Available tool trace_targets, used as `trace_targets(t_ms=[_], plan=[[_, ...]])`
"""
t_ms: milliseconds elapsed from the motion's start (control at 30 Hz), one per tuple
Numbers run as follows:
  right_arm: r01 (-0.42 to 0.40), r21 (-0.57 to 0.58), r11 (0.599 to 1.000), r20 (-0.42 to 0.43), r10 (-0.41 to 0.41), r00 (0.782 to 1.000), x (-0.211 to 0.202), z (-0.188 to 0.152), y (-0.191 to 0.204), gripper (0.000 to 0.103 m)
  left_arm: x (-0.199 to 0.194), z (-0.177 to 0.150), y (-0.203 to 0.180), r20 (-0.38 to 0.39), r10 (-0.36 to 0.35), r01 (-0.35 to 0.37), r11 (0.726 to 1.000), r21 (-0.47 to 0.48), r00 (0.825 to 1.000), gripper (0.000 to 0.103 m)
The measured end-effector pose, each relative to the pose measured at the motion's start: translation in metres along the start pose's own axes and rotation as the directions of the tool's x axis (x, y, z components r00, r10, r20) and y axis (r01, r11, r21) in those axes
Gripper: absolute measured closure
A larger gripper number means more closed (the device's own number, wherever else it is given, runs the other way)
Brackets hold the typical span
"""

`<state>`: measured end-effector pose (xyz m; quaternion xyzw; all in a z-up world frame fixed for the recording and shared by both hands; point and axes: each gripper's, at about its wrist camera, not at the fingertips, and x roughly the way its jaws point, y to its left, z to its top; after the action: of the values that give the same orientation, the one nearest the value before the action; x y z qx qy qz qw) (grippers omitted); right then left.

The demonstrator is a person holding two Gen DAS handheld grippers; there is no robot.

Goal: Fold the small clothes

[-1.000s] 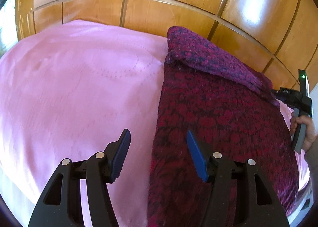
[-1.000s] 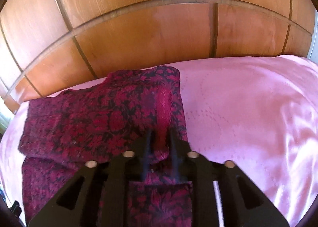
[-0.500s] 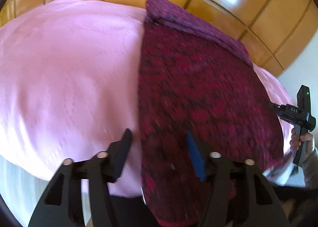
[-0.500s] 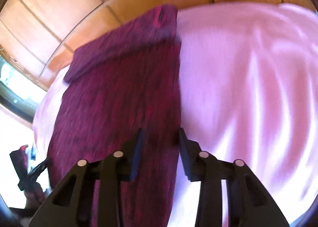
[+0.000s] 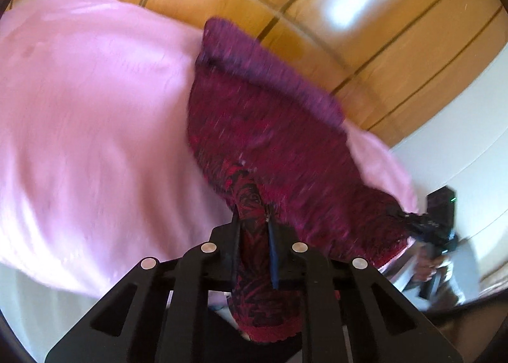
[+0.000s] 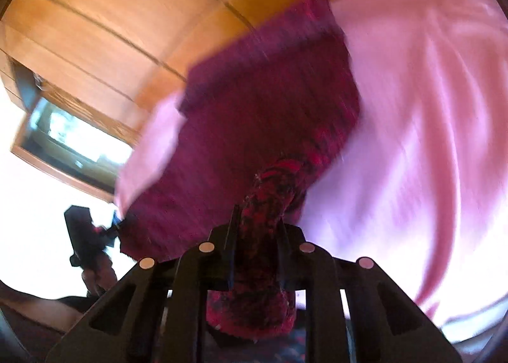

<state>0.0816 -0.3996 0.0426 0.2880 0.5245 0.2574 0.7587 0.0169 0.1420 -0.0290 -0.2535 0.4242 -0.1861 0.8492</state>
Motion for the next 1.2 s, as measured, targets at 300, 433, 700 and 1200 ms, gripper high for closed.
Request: trace_targets(t_ms=[300,433,700,1200], plan=[[0.028,0.070,0.997,0.142,-0.038,0.989,0.035,0.091,-0.007,0.087,0.053,0.092,0.011,0.061,-0.036,0.042,0.993,-0.114,0.998,0.091],[0.084,0.134,0.987,0.122,-0.101,0.987,0.054,0.114,-0.025,0.087,0.095,0.126,0.018,0.014,0.011,-0.008,0.987,-0.161,1.000,0.091],[0.018,0.250,0.968,0.092,-0.043,0.995,0.071,0.135,-0.048,0.064,0.125,0.164,0.057,0.008,0.050,-0.045,0.942,-0.333,0.999,0.038],[0.110,0.068,0.992,0.166,-0.120,0.979,0.004,0.093,-0.048,0.023,0.072,0.084,0.079,0.007,0.019,-0.017,0.987,-0.159,1.000,0.024]])
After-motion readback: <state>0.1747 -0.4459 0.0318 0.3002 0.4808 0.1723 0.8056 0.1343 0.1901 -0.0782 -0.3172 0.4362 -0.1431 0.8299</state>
